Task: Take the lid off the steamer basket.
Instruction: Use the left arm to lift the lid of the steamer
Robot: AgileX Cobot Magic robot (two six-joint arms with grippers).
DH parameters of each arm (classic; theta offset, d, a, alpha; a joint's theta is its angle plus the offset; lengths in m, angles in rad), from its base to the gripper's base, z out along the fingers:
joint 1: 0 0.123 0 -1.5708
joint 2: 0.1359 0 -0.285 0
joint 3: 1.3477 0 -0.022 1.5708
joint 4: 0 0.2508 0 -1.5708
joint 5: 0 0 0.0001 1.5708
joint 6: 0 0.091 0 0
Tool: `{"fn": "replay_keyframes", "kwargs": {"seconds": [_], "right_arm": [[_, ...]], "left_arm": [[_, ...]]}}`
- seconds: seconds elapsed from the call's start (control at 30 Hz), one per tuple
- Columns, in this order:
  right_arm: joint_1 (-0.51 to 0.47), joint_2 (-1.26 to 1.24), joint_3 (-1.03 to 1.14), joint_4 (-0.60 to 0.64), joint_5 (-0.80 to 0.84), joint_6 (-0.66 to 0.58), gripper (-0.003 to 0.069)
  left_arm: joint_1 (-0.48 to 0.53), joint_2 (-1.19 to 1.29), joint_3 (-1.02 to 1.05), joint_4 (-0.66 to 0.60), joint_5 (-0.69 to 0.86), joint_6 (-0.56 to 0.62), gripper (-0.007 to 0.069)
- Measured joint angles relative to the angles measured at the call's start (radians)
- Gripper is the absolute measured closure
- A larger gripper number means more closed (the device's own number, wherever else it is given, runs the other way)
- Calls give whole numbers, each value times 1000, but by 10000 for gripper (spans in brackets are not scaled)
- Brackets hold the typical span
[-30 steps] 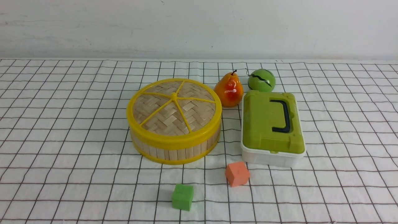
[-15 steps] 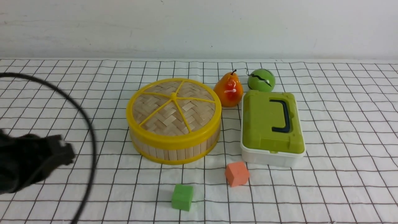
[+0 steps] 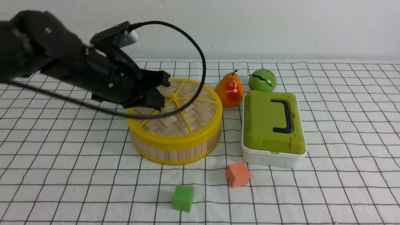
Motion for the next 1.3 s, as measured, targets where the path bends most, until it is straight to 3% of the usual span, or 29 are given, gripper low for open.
{"fn": "replay_keyframes", "kwargs": {"seconds": [0.03, 0.2, 0.37, 0.53, 0.8, 0.9, 1.03, 1.3], "right_arm": [[0, 0, 0, 0, 0, 0, 419], [0, 0, 0, 0, 0, 0, 419], [0, 0, 0, 0, 0, 0, 419], [0, 0, 0, 0, 0, 0, 419], [0, 0, 0, 0, 0, 0, 419], [0, 0, 0, 0, 0, 0, 419], [0, 0, 0, 0, 0, 0, 419], [0, 0, 0, 0, 0, 0, 419]], "left_arm": [[0, 74, -106, 84, 46, -82, 633], [-5, 225, -331, 252, 133, -213, 550], [-63, 340, -503, 389, 168, -229, 421], [-133, 436, -594, 500, 171, -279, 344], [-134, 481, -602, 575, 169, -391, 347], [-134, 481, -602, 576, 168, -393, 389], [-134, 481, -602, 573, 166, -394, 527], [-135, 453, -602, 573, 197, -387, 522]]}}
